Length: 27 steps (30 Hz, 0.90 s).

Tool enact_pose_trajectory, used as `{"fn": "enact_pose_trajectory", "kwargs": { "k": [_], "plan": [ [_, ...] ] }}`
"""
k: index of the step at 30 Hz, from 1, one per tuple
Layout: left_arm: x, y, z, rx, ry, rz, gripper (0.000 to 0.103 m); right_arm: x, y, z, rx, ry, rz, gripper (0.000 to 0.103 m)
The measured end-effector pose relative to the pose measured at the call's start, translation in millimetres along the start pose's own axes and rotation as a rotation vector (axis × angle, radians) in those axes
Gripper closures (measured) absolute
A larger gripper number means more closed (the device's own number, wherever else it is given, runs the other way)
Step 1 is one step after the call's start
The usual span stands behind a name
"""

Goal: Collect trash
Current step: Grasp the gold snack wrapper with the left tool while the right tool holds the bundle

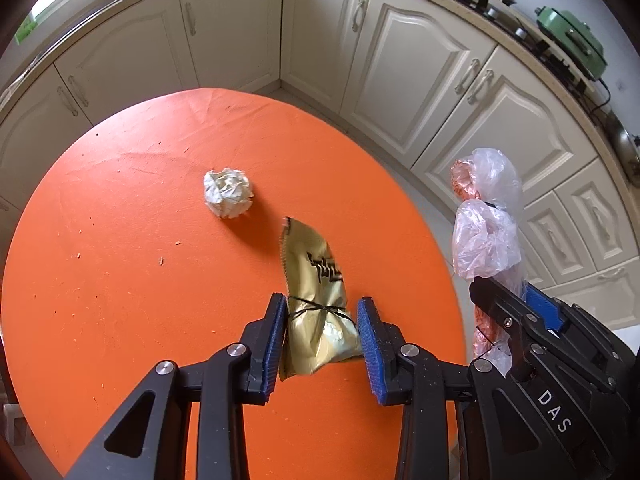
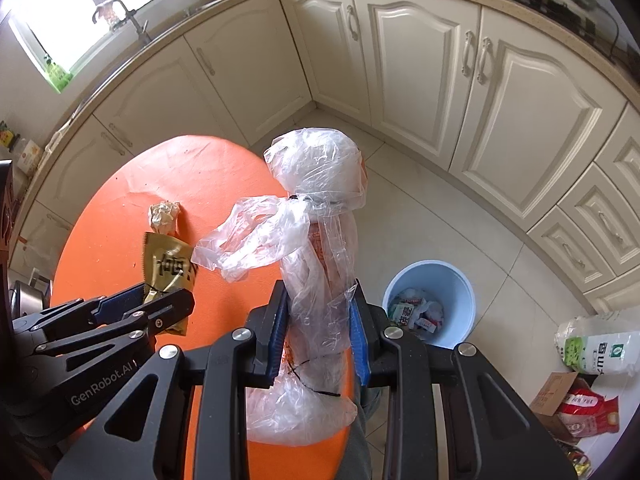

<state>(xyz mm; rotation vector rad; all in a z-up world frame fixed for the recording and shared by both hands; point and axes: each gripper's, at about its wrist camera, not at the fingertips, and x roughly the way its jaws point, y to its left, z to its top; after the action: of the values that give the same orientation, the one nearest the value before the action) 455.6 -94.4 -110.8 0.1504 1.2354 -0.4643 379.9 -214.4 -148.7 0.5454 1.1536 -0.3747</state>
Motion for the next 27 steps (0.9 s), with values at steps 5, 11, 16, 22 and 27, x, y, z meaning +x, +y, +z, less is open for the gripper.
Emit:
{"fn": "enact_pose_trajectory", "kwargs": {
  "k": [5,11,16,22,27],
  "plan": [
    [-7.1,-30.1,-7.1,0.043,-0.003,-0.011,0.091,-18.6,-27.3,-6.1,0.04,-0.029,-0.011,0.075],
    [-2.2,-47.9,-9.0,0.073,0.028,-0.07,0.098,-32.5,-61.2,-16.0,0.092,-0.045,-0.033,0.075],
    [10.0,-36.6,3.1,0.035,0.024,-0.018,0.093,-27.4,-77.6,-25.2,0.106,-0.02,-0.024,0.075],
    [17.3,-23.3,6.2,-0.005,0.031,0.025,0.054,-19.7,-80.8,-25.5,0.102,-0.004,-0.009,0.075],
    [29.0,-27.0,1.4,-0.02,0.058,0.046,0.046,-13.3,-72.1,-23.6,0.082,0.008,0.006,0.075]
  ]
}}
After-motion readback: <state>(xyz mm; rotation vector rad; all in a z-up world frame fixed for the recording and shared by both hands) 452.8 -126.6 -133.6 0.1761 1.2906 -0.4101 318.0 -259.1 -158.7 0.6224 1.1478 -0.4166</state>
